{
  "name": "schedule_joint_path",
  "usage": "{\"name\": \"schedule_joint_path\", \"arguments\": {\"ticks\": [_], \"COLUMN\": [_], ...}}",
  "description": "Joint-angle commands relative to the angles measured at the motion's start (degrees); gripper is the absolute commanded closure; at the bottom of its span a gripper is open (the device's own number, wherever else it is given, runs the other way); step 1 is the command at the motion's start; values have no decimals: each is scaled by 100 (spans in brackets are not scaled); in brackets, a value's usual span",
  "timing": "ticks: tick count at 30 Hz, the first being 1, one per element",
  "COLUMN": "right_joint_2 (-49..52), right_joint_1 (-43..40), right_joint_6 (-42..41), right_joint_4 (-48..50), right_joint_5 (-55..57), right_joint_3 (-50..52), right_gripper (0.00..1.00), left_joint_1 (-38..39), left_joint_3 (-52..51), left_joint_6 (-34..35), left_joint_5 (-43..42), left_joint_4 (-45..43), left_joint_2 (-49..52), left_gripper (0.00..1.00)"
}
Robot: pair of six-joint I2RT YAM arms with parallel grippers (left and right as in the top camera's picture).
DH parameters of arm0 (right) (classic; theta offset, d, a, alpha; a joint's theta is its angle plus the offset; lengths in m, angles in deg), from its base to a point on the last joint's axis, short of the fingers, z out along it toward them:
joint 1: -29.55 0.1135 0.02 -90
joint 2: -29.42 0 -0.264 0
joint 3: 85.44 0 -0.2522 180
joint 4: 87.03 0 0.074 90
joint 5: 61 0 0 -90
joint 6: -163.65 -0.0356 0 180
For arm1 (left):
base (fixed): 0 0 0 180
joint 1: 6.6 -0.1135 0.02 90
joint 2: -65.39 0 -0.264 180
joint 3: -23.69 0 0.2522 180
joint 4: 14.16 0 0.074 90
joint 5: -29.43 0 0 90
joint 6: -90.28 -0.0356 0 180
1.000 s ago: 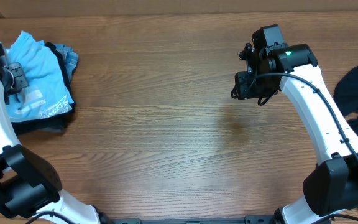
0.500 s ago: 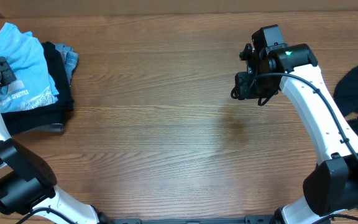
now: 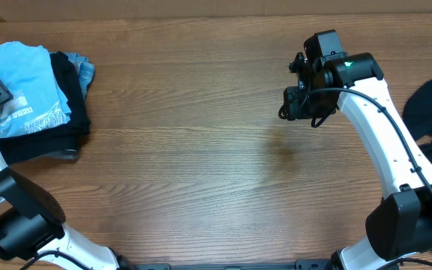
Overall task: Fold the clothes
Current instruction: 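Place the blue bundle onto the clothes stack at the left edge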
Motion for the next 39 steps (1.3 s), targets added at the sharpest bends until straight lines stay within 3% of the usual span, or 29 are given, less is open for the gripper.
{"name": "schedule_joint_path", "arguments": {"ticks": [1,3,5,8,11,14,19,27,33,39], "right_joint_2": [-94,-94,-94,-94,-94,-94,-94,-94,-94,-94], "right_joint_1": [-22,-22,-22,-22,-17,-17,-17,-17,-17,-17], "right_joint_6": [-17,-15,-17,-17,-17,-15,-15,-13,-15,-15], "right_joint_4": [28,35,33,24,20,-7,-28,-39,-85,-103], "right_joint_5": [-50,-50,-50,-52,-52,-52,-52,-50,-50,-50], "right_joint_3": [-83,-83,-83,-83,-81,-81,-81,-81,-81,-81], "right_gripper": [54,54,54,54,54,54,54,54,54,54], "left_joint_1": [103,380,911,1840,2623,2955,2833,1961,892,332], "left_joint_3": [389,389,389,345,323,323,323,321,321,323], "left_joint_6": [111,90,-197,-234,-140,227,330,782,706,511], "left_joint_5": [-1864,-2610,-2608,-2581,-2170,-1182,-601,1043,1056,369], "left_joint_4": [166,398,625,855,970,1062,1353,1899,1858,1624], "left_joint_2": [-1097,-1497,-1617,-1412,-734,81,1333,1561,1561,1561], "left_gripper": [36,44,57,87,94,96,96,96,96,96]}}
